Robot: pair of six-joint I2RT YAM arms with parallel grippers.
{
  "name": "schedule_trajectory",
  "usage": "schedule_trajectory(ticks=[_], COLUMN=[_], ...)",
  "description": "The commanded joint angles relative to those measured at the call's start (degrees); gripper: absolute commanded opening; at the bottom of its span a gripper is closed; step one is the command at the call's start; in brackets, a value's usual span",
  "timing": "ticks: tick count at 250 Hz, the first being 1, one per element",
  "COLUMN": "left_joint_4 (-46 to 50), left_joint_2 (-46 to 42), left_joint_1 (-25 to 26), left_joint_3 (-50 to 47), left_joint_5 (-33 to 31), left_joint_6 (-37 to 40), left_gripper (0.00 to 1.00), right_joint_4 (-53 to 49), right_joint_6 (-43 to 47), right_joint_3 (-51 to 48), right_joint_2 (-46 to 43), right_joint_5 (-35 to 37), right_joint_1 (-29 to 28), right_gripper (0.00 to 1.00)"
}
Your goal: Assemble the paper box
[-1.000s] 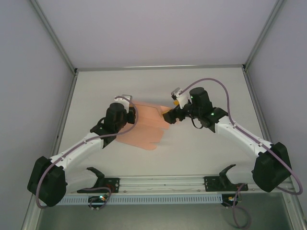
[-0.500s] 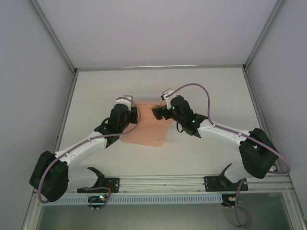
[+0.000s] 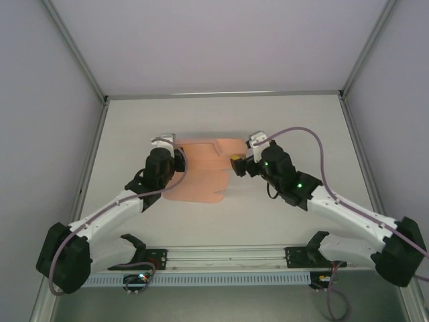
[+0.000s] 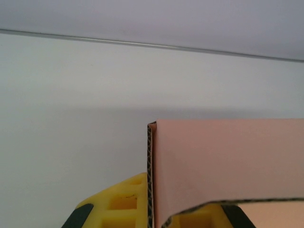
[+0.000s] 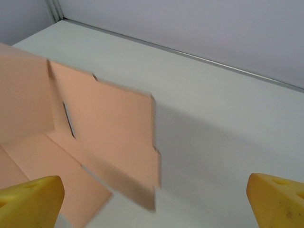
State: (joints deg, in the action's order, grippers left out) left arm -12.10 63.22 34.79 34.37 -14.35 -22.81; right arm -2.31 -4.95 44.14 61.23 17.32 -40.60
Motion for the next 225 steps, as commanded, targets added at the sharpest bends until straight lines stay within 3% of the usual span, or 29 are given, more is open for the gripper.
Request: schedule_trajectory(ticks=[1,55,225], left_joint_4=[-1.4,-1.3,-4.2], left_joint_2=[-2.4,-3.7,2.3], left_joint_1=[-0.5,-0.6,0.1], left_joint_3=[-0.5,-0.7,0.3], left_joint_5=[0.5,0.8,6.4], left_joint_6=[-0.9,-0.6,1.9], left_gripper=[0.0,0.0,0.0], right_joint_4=[-9.6,-6.6,4.2], right_joint_6=[-2.3,-4.9,-3.4], right_joint_3=[-3.0,-5.4,4.7], right_joint_2=[-1.8,0.0,13.3], right_joint_5=[-1.4,-6.2,-14.8], right_joint_1=[1.2,3.9,3.2], right_gripper=[1.0,1.0,1.0])
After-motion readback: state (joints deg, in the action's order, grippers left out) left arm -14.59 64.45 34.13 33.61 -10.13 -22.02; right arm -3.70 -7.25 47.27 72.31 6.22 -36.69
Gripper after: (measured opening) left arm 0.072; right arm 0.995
